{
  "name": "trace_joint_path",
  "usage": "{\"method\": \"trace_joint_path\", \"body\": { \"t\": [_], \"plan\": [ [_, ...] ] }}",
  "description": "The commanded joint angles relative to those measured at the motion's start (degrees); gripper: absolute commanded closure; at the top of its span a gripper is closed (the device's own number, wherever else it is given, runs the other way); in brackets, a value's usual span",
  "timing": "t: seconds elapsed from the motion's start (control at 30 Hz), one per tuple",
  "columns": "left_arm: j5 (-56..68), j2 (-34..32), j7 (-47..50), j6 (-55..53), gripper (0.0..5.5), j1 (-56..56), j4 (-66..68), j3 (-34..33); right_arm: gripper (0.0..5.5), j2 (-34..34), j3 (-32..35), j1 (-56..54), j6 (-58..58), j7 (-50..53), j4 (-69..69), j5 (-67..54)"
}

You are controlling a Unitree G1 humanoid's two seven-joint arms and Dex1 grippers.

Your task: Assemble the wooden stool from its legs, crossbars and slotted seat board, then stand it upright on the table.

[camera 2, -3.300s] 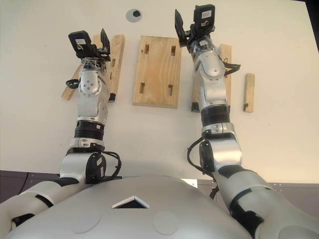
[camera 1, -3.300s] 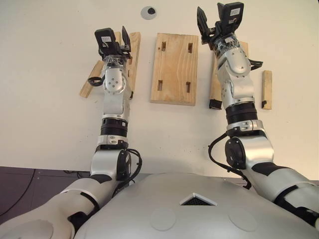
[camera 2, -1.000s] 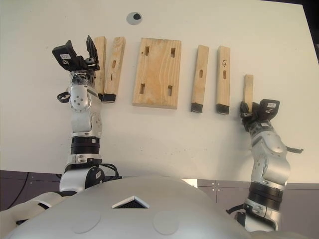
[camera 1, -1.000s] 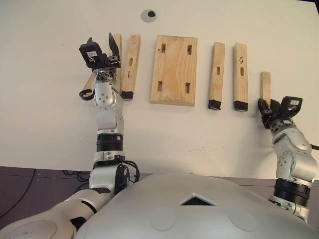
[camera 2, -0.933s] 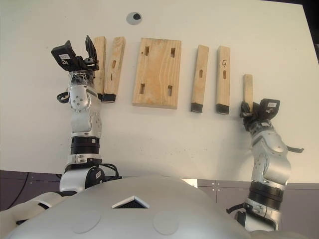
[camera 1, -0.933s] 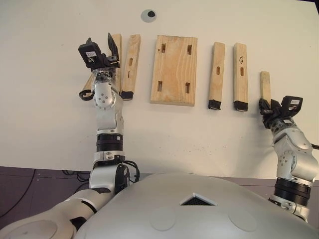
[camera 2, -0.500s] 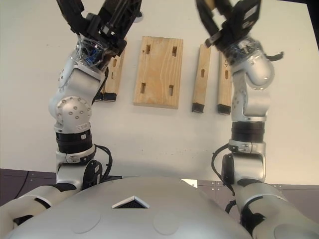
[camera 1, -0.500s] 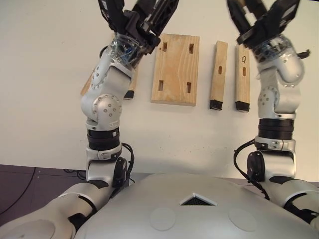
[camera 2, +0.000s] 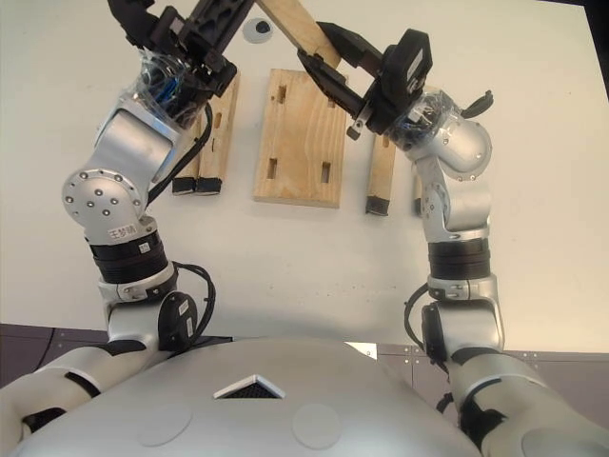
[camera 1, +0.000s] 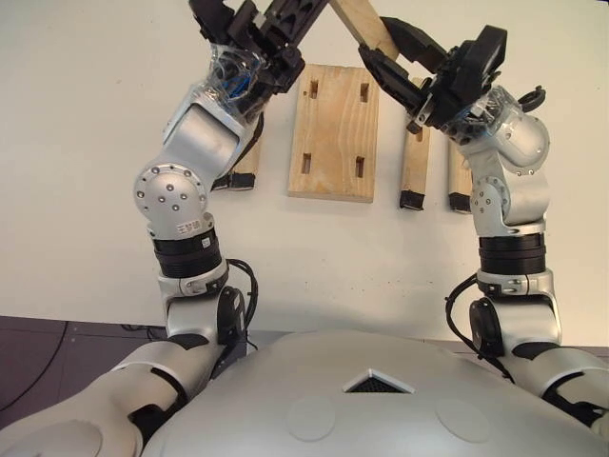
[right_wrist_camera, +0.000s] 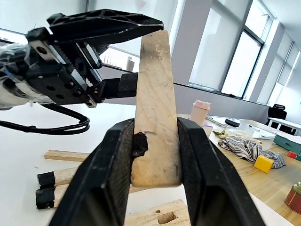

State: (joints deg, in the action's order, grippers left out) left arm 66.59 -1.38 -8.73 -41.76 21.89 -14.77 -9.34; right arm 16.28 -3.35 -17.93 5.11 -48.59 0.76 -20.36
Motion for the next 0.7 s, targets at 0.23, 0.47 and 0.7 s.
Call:
{"method": "trace_joint_path", "body": {
  "t": [0.23,0.47,0.7],
  "plan": [
    [0.2,-1.6,-1.8,-0.8,4.44,1.0,-0.3,0.6,4.21,-0.7,-0.6,0.4,1.0,0.1,-0.6,-0.1],
    [-2.5,-3.0,-1.6,-0.3,5.01,1.8,0.5,0.9,4.21,0.0,-2.7,0.5,4.4,-0.1,1.7,3.6],
    [-21.0,-7.8,-2.6,11.3,5.14,-1.9,5.5,0.0,2.81,2.5,-2.5,0.7,8.2,8.1,13.3,14.8]
  ]
}}
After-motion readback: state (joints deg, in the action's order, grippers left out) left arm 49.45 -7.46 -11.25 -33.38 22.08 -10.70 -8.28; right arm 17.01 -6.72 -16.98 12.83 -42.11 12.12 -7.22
